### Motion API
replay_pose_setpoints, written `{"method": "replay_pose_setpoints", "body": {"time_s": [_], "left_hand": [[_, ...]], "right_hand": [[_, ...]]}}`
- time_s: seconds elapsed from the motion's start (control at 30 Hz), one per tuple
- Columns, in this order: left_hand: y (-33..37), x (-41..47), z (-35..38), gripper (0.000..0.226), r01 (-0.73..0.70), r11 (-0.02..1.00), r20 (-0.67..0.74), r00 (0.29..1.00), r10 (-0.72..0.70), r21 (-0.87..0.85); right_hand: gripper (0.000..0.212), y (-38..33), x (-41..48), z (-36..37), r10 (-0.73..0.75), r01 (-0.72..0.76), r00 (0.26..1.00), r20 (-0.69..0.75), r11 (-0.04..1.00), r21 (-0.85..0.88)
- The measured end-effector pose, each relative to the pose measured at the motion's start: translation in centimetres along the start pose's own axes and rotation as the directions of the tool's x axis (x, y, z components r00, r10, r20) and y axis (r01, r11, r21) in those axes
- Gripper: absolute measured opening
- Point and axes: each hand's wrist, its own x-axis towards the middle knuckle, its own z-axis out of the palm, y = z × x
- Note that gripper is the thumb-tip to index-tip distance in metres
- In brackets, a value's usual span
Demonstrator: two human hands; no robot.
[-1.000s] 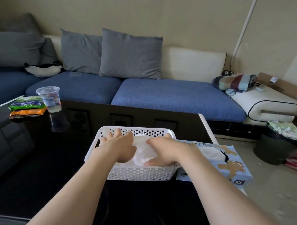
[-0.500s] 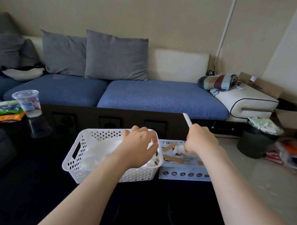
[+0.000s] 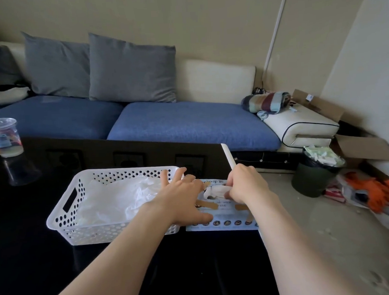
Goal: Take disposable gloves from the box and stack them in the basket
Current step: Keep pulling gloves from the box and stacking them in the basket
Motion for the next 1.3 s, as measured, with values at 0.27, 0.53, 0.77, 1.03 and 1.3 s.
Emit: {"method": "replay_pose_setpoints", "body": {"time_s": [0.27,0.53,0.77,1.03,1.3], "left_hand": [[0.7,0.6,0.0,0.081,0.045,0.998,0.061,0.997,-0.047,0.035],[0.6,0.4,-0.4,0.085,0.061,0.998,0.081,0.995,-0.063,0.027],[0.6,0.2,-0.4,0.074,0.051,0.999,0.065,0.996,-0.053,0.019],[0.6,0.2,-0.4,0.076,0.061,0.998,0.068,0.996,-0.063,0.022],[0.6,0.2,-0.4,0.075,0.067,0.998,0.071,0.995,-0.067,0.005]], "right_hand": [[0.012,0.8,-0.7,-1.1,-0.274,0.259,0.935,0.226,0.961,0.095],[0.009,1.2,-0.7,-1.5,-0.295,0.286,0.956,0.005,0.931,0.225],[0.029,1.3,0.1,0.1,-0.272,0.279,0.96,-0.07,0.953,0.122],[0.041,0.9,-0.3,-0.1,-0.191,0.149,0.981,0.038,0.859,0.489],[0.05,1.7,0.2,0.4,-0.209,0.26,0.965,-0.158,0.834,0.487]]}}
